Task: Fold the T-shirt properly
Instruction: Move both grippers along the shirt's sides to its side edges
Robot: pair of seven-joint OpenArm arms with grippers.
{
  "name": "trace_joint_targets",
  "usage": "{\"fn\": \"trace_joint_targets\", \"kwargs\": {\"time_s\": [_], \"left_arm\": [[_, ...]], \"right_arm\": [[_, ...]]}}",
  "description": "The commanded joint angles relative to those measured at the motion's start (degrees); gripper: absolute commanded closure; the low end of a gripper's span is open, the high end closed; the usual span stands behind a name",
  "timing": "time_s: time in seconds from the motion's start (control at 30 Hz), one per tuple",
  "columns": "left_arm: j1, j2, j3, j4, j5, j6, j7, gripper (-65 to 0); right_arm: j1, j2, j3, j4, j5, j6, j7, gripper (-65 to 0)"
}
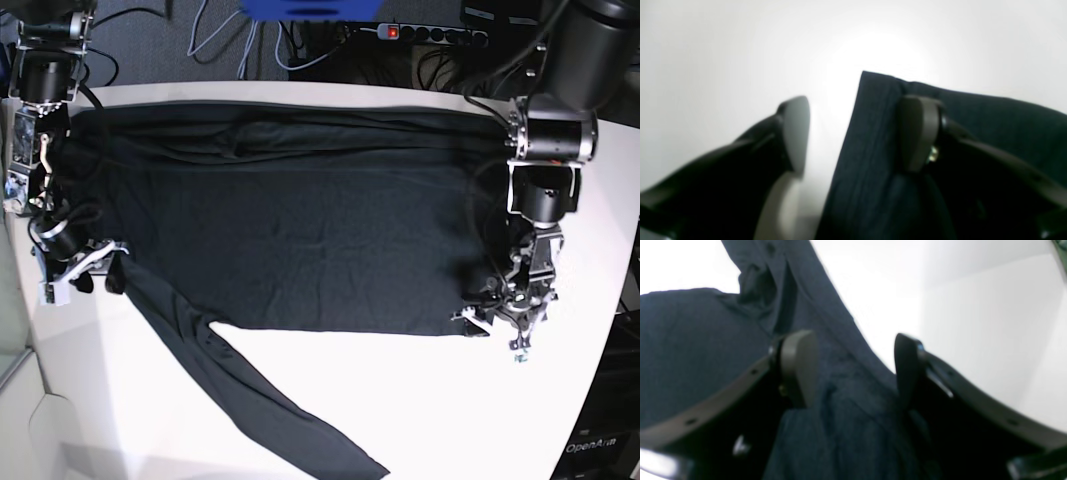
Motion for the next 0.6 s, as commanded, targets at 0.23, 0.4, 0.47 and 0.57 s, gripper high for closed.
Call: {"fn": "trace_joint_targets", "kwargs": {"time_s": [0.23,0.4,0.47,0.57], "left_arm": [[-1.4,0.5,4.5,0.6,-0.5,0.0,-2.5,-40.2],[-0.3,0.8,4.4,0.6,-0.4,0.0,-2.5,-38.2],[-0.1,0.8,4.4,0.6,-0.4,0.0,-2.6,-32.4],[0.7,0.8,4.4,0.6,-0.4,0.0,-2.7,-18.9]], "right_arm": [[0.9,1.1,0.2,1.1,0.6,0.4,1.4,-37.7],[0.9,1.1,0.2,1.1,0.6,0.4,1.4,-37.7],[0.9,1.1,0.2,1.1,0.6,0.4,1.4,-37.7],[0.9,1.1,0.2,1.1,0.6,0.4,1.4,-37.7]]}}
